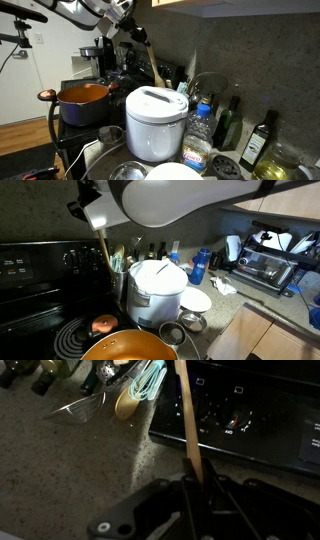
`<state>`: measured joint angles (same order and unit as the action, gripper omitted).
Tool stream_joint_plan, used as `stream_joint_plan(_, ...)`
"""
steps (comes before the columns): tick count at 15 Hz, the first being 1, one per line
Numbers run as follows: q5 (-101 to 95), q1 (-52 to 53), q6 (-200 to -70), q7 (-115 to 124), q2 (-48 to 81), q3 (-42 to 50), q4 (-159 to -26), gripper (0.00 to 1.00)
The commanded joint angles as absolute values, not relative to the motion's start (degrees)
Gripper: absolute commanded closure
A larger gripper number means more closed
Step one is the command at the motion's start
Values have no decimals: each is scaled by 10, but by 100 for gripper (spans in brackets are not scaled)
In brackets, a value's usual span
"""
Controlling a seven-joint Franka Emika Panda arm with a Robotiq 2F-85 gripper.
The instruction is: Use a wooden spoon to mix in the pot then put the spoon back in the utensil holder
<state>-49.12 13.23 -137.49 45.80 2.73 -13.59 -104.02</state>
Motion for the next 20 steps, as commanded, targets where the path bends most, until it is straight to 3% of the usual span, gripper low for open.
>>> stream_joint_plan(1, -550, 136, -1402, 515, 29, -124, -1027, 97)
stream_joint_plan(11, -668, 139, -1391, 618, 25, -125, -1018, 97)
stream_joint_plan(20, -639, 112, -1386, 630, 20, -96, -1068, 97)
